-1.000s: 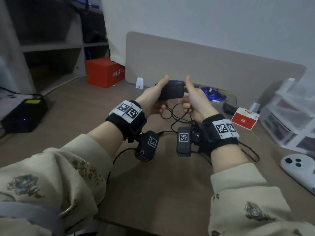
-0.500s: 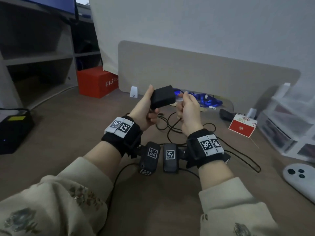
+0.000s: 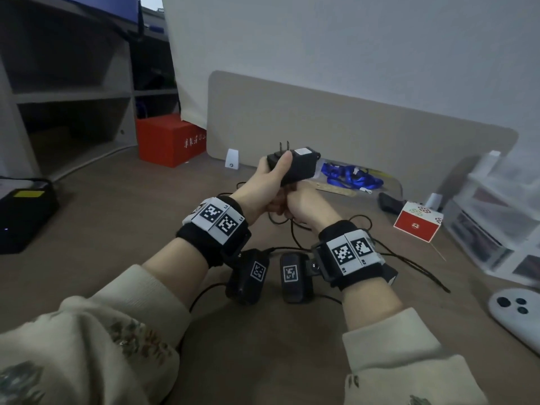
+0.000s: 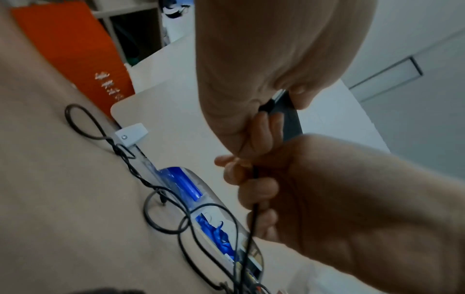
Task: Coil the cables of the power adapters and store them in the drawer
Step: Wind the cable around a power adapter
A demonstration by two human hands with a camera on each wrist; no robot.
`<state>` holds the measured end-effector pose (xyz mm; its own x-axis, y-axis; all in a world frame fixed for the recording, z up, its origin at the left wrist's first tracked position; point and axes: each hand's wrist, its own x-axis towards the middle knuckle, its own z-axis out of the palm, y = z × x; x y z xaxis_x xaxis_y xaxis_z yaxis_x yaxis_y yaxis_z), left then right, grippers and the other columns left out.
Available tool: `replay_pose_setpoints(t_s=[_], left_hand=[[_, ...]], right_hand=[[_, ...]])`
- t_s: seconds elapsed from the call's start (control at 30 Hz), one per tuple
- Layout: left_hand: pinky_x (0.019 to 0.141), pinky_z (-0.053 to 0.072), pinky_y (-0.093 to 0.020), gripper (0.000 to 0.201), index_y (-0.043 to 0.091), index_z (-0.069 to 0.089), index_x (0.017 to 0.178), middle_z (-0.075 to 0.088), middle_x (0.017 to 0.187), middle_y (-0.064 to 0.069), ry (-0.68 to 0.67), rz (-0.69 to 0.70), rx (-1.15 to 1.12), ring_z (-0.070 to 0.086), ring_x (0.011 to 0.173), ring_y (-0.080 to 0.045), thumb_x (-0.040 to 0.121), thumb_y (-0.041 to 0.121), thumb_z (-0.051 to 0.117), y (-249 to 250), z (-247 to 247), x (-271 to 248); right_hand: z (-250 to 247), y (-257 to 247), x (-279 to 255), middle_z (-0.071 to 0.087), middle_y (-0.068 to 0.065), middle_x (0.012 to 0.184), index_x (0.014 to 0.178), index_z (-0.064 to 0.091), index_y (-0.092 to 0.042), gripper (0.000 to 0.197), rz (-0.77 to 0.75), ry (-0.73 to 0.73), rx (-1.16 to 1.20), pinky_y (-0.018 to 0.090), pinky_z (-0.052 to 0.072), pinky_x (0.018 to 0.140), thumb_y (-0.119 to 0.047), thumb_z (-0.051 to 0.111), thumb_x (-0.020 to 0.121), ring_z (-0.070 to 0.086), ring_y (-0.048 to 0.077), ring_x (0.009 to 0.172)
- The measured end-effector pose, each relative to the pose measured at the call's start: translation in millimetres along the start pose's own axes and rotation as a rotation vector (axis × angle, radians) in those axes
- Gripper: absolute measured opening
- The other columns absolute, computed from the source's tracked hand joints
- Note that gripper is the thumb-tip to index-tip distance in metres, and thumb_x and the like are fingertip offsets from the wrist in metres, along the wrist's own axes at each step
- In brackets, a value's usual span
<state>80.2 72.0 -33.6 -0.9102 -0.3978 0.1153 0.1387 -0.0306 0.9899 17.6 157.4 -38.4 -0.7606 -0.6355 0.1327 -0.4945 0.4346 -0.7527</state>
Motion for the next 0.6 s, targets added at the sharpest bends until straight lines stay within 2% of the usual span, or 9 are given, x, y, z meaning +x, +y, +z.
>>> replay_pose_setpoints(t_s=[0.1,0.17,0.3,0.37,0.4,0.43,0.5,0.53,0.6], left_hand=[[0.046,0.035,-0.021,0.044,0.02,0.035,0.134,0.05,0.088,-0.003,0.023,0.022,0.173,0.043,0.048,-0.007,0.101,0.05,0.041,-2.6,-0.1,-0.5],[0.051,0.035,-0.024,0.04,0.019,0.037,0.128,0.05,0.088,-0.001,0.03,0.035,0.333,0.043,0.058,-0.012,0.101,0.048,0.042,-3.7,-1.9,-0.6],[0.049,0.028,-0.024,0.031,0.017,0.043,0.115,0.046,0.076,0.002,0.046,0.033,0.436,0.035,0.057,-0.013,0.099,0.044,0.049,-2.1,-7.0,0.0],[0.049,0.024,-0.025,0.026,0.019,0.047,0.108,0.045,0.074,0.002,0.05,0.021,0.409,0.032,0.056,-0.013,0.098,0.043,0.051,0.6,-8.5,-0.1],[0.049,0.023,-0.024,0.023,0.021,0.047,0.102,0.044,0.073,0.002,0.045,0.016,0.406,0.031,0.055,-0.013,0.098,0.044,0.05,1.5,-8.6,-0.5],[0.049,0.022,-0.024,0.022,0.023,0.046,0.097,0.043,0.072,0.002,0.037,0.014,0.412,0.03,0.054,-0.013,0.098,0.045,0.049,2.0,-8.4,-0.9],[0.047,0.022,-0.023,0.027,0.025,0.045,0.092,0.042,0.07,0.003,0.018,0.01,0.427,0.029,0.053,-0.012,0.098,0.051,0.046,2.4,-7.9,-2.2],[0.047,0.022,-0.023,0.03,0.025,0.046,0.091,0.041,0.069,0.003,0.006,0.009,0.426,0.029,0.052,-0.012,0.098,0.055,0.044,2.7,-8.1,-2.6],[0.045,0.023,-0.022,0.038,0.024,0.049,0.092,0.04,0.066,0.005,-0.01,0.02,0.427,0.029,0.052,-0.011,0.097,0.061,0.04,4.4,-10.4,-3.2]], right_hand=[[-9.5,1.2,0.2,0.062,0.004,0.072,0.09,0.066,-0.004,0.025,-0.026,-0.104,-0.206,0.029,0.042,0.065,-0.003,0.041,0.092,0.054,0.018,0.067],[-18.5,-1.3,-4.3,0.062,0.001,0.069,0.09,0.068,-0.004,0.024,-0.068,-0.15,-0.233,0.026,0.042,0.063,-0.001,0.044,0.091,0.055,0.013,0.066],[-36.8,-7.0,-11.1,0.057,0.001,0.061,0.061,0.06,-0.013,0.033,-0.146,-0.047,-0.212,0.026,0.039,0.061,-0.01,0.051,0.092,0.051,0.011,0.06],[-43.4,-7.5,-12.6,0.063,0.009,0.068,0.067,0.067,-0.01,0.029,-0.194,0.015,-0.171,0.03,0.042,0.067,-0.017,0.054,0.092,0.054,0.015,0.066],[-45.3,-7.4,-13.3,0.066,0.009,0.07,0.071,0.069,-0.01,0.027,-0.204,0.022,-0.15,0.031,0.044,0.07,-0.019,0.055,0.092,0.057,0.017,0.069],[-47.1,-6.8,-13.8,0.066,0.003,0.067,0.071,0.07,-0.012,0.027,-0.207,0.016,-0.135,0.031,0.045,0.07,-0.019,0.056,0.093,0.058,0.015,0.068],[-48.2,-5.7,-14.8,0.058,-0.012,0.053,0.07,0.069,-0.014,0.028,-0.208,0.008,-0.118,0.022,0.042,0.063,-0.019,0.056,0.094,0.053,0.001,0.057],[-48.8,-6.1,-15.3,0.055,-0.016,0.048,0.072,0.07,-0.015,0.027,-0.215,0.013,-0.114,0.018,0.039,0.06,-0.02,0.056,0.095,0.049,-0.004,0.052],[-49.2,-7.1,-15.5,0.053,-0.019,0.044,0.073,0.071,-0.016,0.027,-0.243,0.049,-0.092,0.018,0.037,0.059,-0.022,0.057,0.095,0.046,-0.005,0.049]])
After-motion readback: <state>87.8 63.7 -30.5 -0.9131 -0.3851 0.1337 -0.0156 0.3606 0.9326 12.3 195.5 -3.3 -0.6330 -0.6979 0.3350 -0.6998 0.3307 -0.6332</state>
